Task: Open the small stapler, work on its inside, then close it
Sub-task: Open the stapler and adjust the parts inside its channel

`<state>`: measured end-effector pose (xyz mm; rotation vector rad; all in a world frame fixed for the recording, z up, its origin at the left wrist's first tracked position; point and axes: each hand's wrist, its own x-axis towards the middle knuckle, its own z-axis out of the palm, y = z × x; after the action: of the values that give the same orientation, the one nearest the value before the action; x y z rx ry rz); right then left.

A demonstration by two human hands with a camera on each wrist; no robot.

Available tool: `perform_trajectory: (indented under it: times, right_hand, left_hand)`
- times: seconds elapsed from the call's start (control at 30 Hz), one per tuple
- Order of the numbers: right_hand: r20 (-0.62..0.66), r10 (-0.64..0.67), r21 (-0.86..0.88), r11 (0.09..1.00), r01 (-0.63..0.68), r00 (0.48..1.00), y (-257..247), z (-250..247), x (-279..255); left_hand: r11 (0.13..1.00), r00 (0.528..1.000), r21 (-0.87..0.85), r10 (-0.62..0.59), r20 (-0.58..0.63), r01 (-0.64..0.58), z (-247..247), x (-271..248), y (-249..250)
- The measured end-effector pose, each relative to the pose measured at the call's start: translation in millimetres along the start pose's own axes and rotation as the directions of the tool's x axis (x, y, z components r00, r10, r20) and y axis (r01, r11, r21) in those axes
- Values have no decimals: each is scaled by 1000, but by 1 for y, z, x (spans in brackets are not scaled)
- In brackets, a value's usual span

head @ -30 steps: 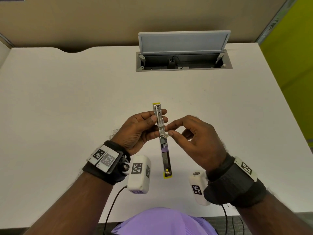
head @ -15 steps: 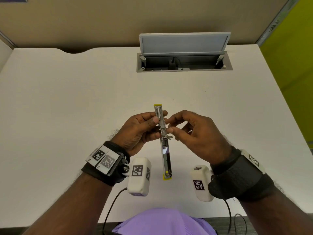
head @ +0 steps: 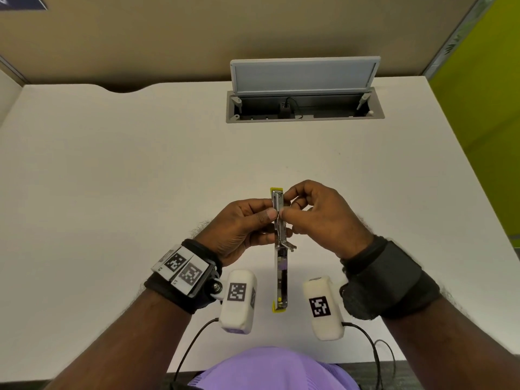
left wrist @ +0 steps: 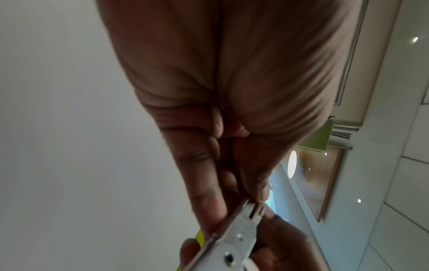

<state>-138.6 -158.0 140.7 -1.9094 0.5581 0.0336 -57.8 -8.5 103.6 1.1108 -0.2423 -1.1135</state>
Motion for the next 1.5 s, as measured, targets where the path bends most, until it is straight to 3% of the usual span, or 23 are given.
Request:
perform_trajectory:
  times: [0.13,0.27,0.47,0.57,0.73,0.83,0.97,1.23,1.37,1.5]
  right_hand:
    - [82,135,172,974,-147,987,-1,0,5]
    - [157,219,238,938,-252,963,0,0,5]
    - [90,220,243,941,-236,971,5,0,7]
    - [78,153,232,958,-167,985,7,1,5]
    - [46,-112,115,988,106,993,5,-8,-10]
    - [106,-272,-8,962,274,956,4,-11,-21]
    - [74,-472,-190,858,477,879,7,-6,-22]
    - [-66,-566,-335,788,516,822,13,-1,-19]
    - [-45,-599,-402,743,534,800,13,4,-16]
    - [-60,-584,-401,757,517,809,12,7,-14]
  left_hand:
    - [999,1000,27,-23,-10,23,-1,0,-2]
    - [993,999,113,-28,-21,30,-3,0,-1]
    - [988,999,148,-41,-22,44,-6,0,-6]
    - [998,998,64,-25,-49,28,-7,1,-8]
    - [994,988,-108,5,-153,-21,-16,2,-5]
    - [989,983,-147,8,-183,-36,-19,3,-5]
    - [991,985,-132,6,-173,-29,-15,6,-7]
    - [991,984,-135,-6,-178,-18,-12,7,-3]
    - [991,990,-135,-10,-139,-9,-6,5,-1]
    - [992,992,-126,-9,-125,-6,-4,5,0]
